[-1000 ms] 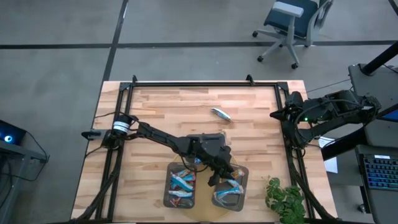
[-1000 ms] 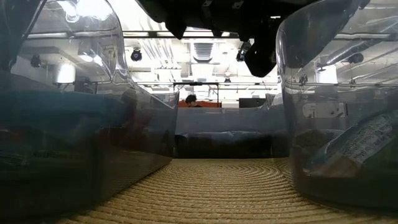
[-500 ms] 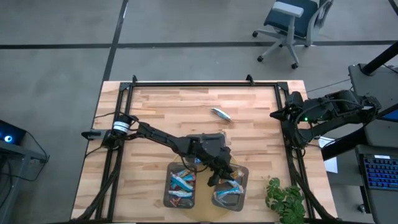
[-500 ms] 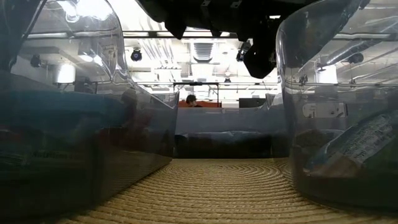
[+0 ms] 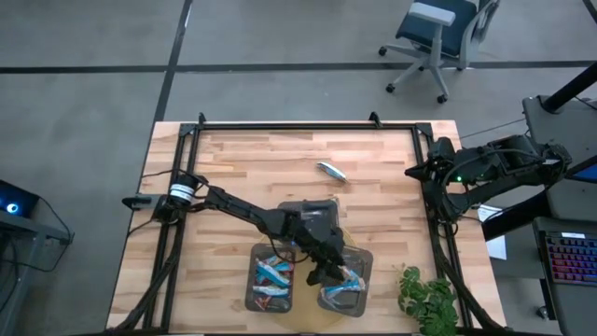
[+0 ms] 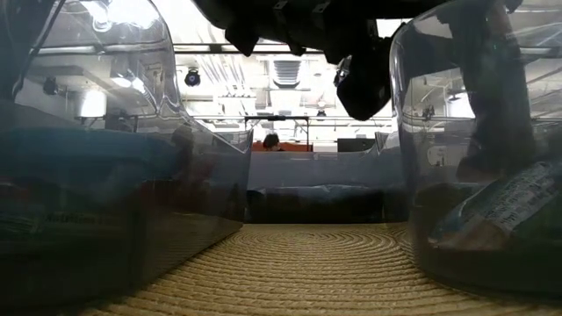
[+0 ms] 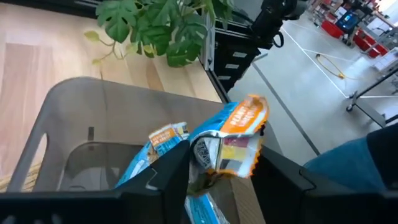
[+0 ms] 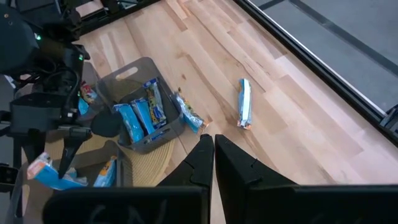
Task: Pick and place Granola Bars by type
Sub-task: Put the top left yellow granola bar into the bottom right black bin, then put the top yellow granola bar into the bottom right black bin
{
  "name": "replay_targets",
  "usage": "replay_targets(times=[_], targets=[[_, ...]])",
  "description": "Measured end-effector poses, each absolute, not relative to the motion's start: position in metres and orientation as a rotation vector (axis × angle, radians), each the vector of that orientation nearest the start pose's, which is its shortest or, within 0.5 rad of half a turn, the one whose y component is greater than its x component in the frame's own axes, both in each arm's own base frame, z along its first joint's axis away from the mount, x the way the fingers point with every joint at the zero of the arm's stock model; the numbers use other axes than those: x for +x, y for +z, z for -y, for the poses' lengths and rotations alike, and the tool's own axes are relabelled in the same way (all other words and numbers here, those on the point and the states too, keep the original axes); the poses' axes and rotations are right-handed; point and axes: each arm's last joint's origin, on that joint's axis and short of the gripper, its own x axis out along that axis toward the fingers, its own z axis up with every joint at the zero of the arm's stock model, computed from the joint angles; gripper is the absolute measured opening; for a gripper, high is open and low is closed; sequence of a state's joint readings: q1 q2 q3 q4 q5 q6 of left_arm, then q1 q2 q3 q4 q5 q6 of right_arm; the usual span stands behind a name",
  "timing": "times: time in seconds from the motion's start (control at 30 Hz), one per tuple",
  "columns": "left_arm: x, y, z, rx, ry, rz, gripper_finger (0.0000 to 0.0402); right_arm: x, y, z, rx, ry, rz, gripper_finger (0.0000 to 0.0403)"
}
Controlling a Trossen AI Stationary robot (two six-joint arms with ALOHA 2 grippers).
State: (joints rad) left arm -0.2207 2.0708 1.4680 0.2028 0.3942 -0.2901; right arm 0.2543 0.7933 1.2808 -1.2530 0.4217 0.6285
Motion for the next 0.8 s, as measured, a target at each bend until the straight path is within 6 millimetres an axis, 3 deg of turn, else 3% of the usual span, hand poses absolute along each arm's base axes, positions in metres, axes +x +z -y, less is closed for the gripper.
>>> replay_targets(times=[0.6, 0.8], targets=[[0.462, 0.224, 0.113, -0.315, -0.547, -0.455, 0.0149, 0.091, 0.394, -0.011, 0.352, -0.379, -0.639, 0.0008], [0.461, 0.239, 0.103, -0.327, -0.532, -0.427, 0.0123, 0.091, 0.394, -0.011, 0.352, -0.379, -0.639, 0.0008]])
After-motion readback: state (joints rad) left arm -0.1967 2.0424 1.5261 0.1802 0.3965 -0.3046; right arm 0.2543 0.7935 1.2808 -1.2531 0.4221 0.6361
